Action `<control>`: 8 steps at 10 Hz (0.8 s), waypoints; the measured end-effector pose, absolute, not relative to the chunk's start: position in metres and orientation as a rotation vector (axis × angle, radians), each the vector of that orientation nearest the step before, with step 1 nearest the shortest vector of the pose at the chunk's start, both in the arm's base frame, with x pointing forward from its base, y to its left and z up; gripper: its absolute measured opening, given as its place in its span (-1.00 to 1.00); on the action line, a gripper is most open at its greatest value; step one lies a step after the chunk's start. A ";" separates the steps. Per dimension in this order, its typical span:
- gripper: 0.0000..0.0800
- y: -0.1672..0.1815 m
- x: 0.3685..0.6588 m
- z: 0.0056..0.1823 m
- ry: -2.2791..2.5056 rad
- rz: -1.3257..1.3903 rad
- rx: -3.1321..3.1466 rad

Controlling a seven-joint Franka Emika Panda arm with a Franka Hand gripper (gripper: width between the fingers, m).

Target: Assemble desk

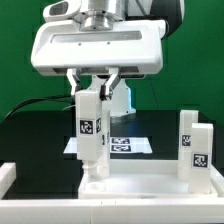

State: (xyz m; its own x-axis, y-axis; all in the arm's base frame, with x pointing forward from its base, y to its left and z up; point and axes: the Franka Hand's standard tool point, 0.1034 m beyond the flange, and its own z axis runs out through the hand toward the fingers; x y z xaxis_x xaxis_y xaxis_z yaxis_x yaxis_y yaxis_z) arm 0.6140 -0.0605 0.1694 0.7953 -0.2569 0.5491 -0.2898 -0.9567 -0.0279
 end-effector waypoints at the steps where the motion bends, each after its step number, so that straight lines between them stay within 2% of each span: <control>1: -0.28 -0.059 0.614 0.168 -0.442 0.878 2.923; 6: -0.28 -0.047 0.612 0.145 -0.401 0.828 2.932; 8: -0.28 -0.047 0.611 0.142 -0.396 0.827 2.930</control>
Offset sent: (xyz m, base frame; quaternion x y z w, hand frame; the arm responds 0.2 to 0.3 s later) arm 0.0068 0.0122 -0.0047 -0.0011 0.0041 0.0171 0.9998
